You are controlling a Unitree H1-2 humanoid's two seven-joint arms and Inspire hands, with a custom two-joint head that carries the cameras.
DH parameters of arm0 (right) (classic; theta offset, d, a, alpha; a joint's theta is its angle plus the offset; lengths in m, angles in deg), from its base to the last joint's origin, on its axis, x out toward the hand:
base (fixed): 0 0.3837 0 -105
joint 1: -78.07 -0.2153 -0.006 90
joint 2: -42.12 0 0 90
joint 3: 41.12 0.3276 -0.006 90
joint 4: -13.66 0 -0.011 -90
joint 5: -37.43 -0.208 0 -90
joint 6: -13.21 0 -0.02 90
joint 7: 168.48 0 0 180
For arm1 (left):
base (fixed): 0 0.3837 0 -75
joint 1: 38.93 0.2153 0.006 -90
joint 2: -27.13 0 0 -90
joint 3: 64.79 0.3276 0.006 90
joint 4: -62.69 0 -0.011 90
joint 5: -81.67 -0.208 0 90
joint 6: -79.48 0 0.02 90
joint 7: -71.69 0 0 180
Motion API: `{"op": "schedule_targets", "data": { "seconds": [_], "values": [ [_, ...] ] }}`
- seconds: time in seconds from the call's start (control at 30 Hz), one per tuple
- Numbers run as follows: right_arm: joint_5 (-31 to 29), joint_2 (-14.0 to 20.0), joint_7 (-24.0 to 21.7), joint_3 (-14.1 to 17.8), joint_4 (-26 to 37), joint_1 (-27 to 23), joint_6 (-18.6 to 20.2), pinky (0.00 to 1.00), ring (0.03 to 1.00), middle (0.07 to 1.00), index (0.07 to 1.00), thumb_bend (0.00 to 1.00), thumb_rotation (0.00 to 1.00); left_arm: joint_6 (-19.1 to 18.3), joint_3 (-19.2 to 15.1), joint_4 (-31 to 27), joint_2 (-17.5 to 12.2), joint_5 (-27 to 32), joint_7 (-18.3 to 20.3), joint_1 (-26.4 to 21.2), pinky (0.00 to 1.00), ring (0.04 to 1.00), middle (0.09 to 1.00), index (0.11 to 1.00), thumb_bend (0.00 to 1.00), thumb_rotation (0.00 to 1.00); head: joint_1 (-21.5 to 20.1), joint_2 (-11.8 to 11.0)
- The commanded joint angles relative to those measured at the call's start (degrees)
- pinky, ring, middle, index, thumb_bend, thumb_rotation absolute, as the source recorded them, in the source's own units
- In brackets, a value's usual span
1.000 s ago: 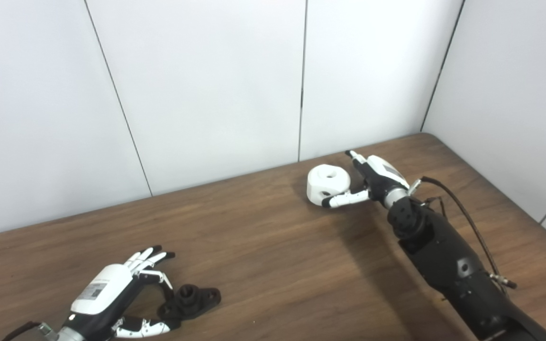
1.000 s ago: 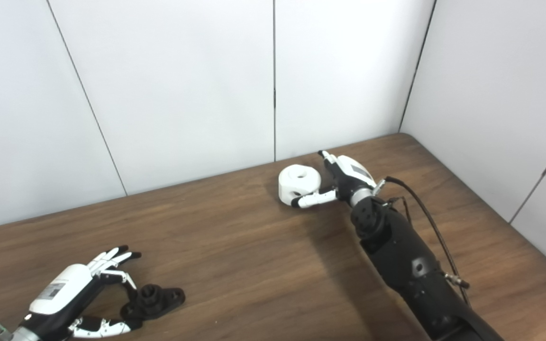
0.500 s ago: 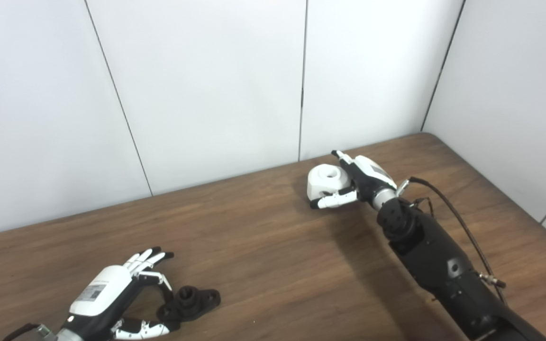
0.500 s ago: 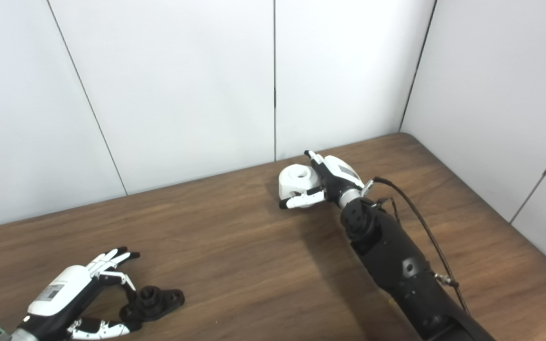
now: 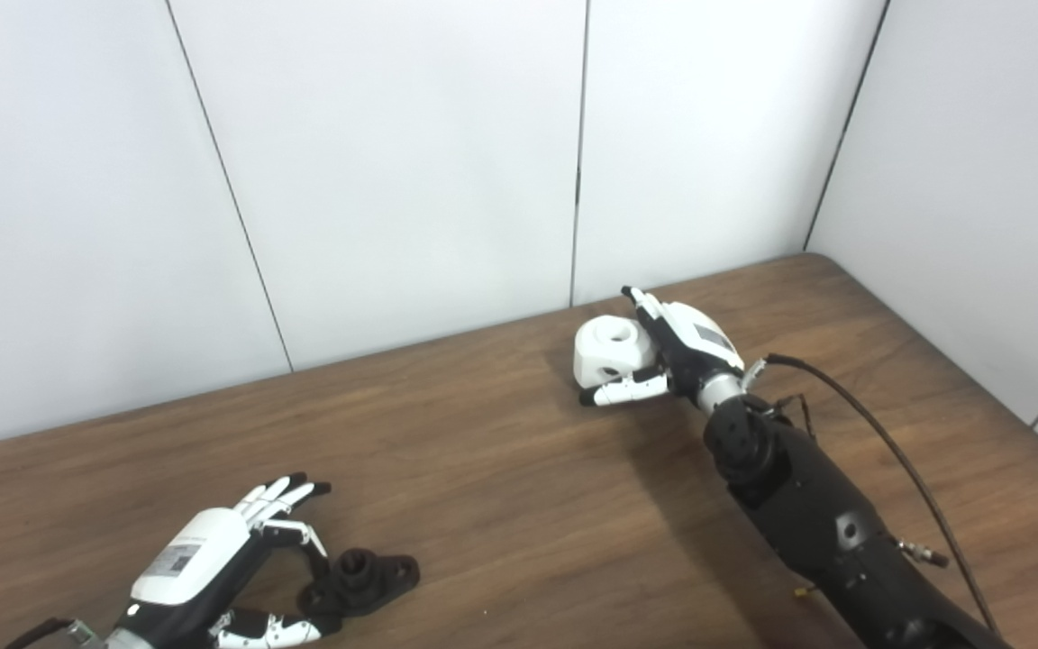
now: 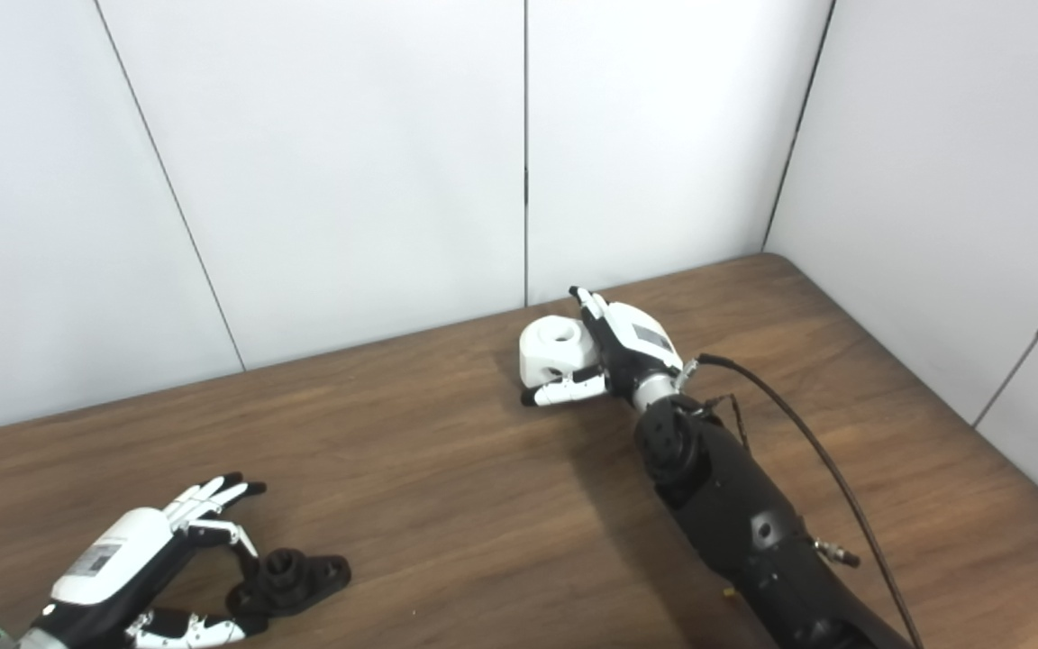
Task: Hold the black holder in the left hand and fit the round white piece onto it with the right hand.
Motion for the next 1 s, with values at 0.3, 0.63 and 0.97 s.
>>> {"op": "schedule_targets", "data": {
  "seconds": [0.3, 0.63, 0.97],
  "values": [
    [0.67, 0.76, 2.78, 0.63, 1.51, -1.86, -3.69, 0.79, 0.912, 0.869, 0.484, 0.5, 0.14, 0.06, 0.32, -0.05, -2.22, -1.66, 2.63, 1.34, 1.0, 1.0, 0.941, 0.482, 0.52, 0.05, -0.05, 0.08],
    [-0.61, 0.13, 3.63, 2.04, 1.27, -1.51, -5.01, 0.74, 0.885, 0.859, 0.483, 0.5, 0.14, 0.03, 0.31, 0.18, -2.05, -1.72, 2.53, 1.39, 1.0, 1.0, 0.939, 0.482, 0.52, 0.05, 0.13, -0.24],
    [-5.17, -0.74, 1.18, 4.49, 0.82, -1.19, -4.28, 0.68, 0.903, 0.941, 0.852, 0.9, 0.23, 0.13, 0.33, 0.26, -1.94, -1.72, 2.49, 1.25, 1.0, 1.0, 0.931, 0.482, 0.52, 0.05, 0.27, -0.51]
  ]
}}
